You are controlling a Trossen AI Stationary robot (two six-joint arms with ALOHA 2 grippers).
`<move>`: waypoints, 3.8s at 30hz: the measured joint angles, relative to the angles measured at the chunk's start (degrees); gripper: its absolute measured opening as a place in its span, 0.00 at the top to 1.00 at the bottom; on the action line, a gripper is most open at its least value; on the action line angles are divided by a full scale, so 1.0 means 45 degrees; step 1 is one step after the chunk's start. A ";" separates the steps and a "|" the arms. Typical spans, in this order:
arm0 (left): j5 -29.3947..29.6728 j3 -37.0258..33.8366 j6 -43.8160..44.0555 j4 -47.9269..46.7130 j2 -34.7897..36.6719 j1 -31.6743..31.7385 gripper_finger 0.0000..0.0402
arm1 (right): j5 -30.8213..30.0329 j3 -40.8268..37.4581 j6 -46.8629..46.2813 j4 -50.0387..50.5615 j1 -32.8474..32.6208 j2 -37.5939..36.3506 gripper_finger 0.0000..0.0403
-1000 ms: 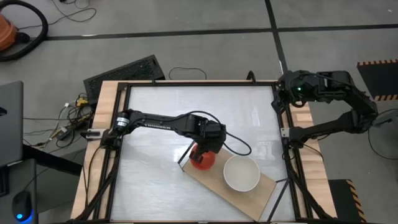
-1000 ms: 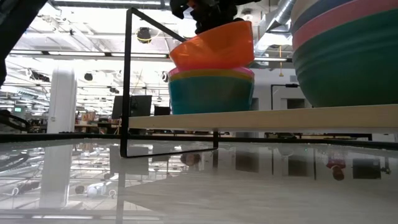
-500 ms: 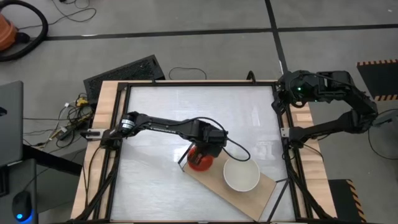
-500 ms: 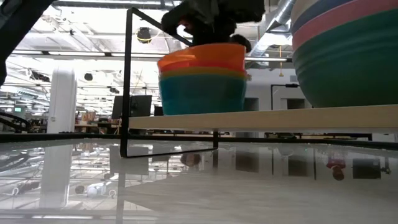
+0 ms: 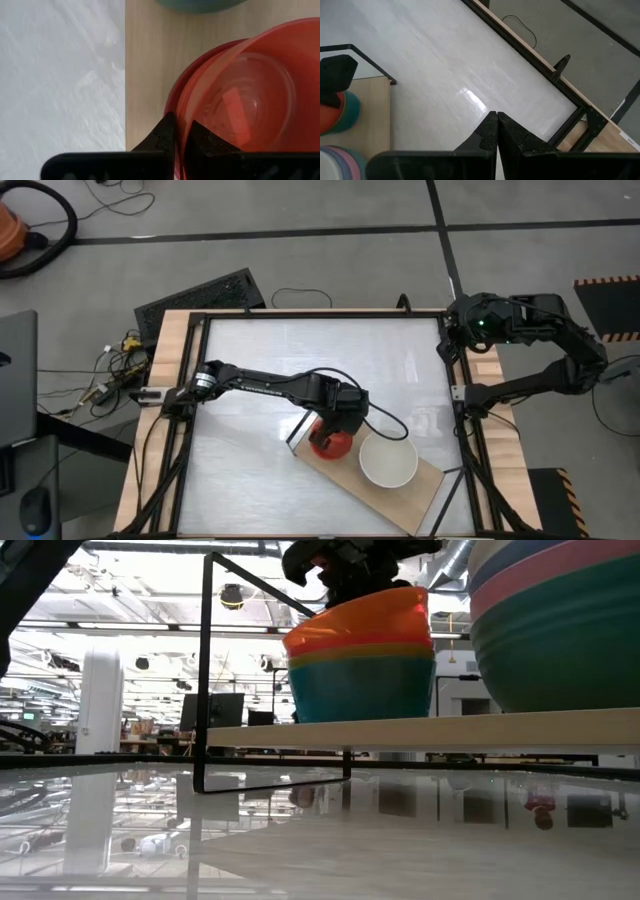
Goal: Place and stack bowls onto a shelf
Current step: Stack the small orange bowl on the small pink bowl on the shelf, then return to Home Position
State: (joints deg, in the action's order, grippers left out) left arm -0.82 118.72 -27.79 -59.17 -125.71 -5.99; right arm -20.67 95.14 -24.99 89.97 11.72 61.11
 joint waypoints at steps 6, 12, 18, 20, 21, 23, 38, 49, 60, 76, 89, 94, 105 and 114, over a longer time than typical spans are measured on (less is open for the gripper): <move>0.0141 0.0000 -0.0005 -0.0011 -0.0005 -0.0012 0.99 | 0.0005 0.0001 0.0000 0.0000 -0.0002 0.0004 0.92; 0.0347 0.0000 -0.0374 -0.0023 -0.0005 -0.0091 0.89 | 0.0005 -0.0001 0.0000 0.0000 0.0001 0.0003 0.92; 0.0501 0.0007 -0.0164 -0.0237 -0.0005 -0.0098 0.75 | 0.0005 0.0003 0.0000 0.0000 -0.0002 0.0003 0.92; 0.0586 0.0357 0.0002 -0.0648 -0.0019 -0.0098 0.72 | 0.0005 0.0003 0.0000 0.0000 -0.0002 0.0004 0.92; 0.0588 0.0601 0.0046 -0.0730 -0.0019 -0.0098 0.71 | 0.0007 -0.0002 0.0000 -0.0004 -0.0002 0.0004 0.92; 0.0597 0.1089 0.0073 -0.0686 -0.0001 -0.0090 0.70 | 0.0008 0.0002 0.0000 0.0000 -0.0001 0.0004 0.92; 0.3849 0.3532 0.1837 -0.0540 0.3504 0.0485 0.69 | -0.0005 0.0001 0.0308 -0.0034 0.0000 -0.0001 0.92; 0.1395 0.3247 0.2687 -0.1133 0.6722 0.5587 0.69 | -0.0012 -0.0002 0.1097 -0.2195 0.0002 -0.0001 0.92; -0.3188 0.0653 0.2202 -0.0554 0.7038 1.1637 0.69 | -0.0068 -0.0007 0.3230 -0.3152 0.0232 -0.0836 0.92; -0.7907 -0.5778 0.4072 0.1457 0.9104 0.9333 0.72 | 0.0685 -0.2527 -0.1150 -0.3284 0.0952 -0.8334 0.92; 0.0688 -1.4278 0.8806 1.0765 1.6530 0.1590 0.94 | 0.4284 -0.9356 0.0668 -0.9274 0.1066 -0.9580 0.92; 0.3717 -1.7191 0.9441 1.2192 1.9465 0.0256 0.98 | 0.4313 -0.9948 0.1723 -0.9469 0.1066 -1.0094 0.92; 0.4782 -2.0864 0.9341 1.2435 2.5002 0.0061 1.00 | 0.4281 -1.0215 0.1083 -0.8528 0.1116 -1.3447 0.92; 0.5148 -2.3566 1.0760 1.2521 2.7913 0.0067 1.00 | 0.5530 -1.2985 0.0315 -1.1412 0.1013 -1.3111 0.92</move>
State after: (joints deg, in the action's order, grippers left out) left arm 22.35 12.67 20.63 -2.83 -0.10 -5.69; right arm 4.22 36.71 -23.58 38.62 16.27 2.11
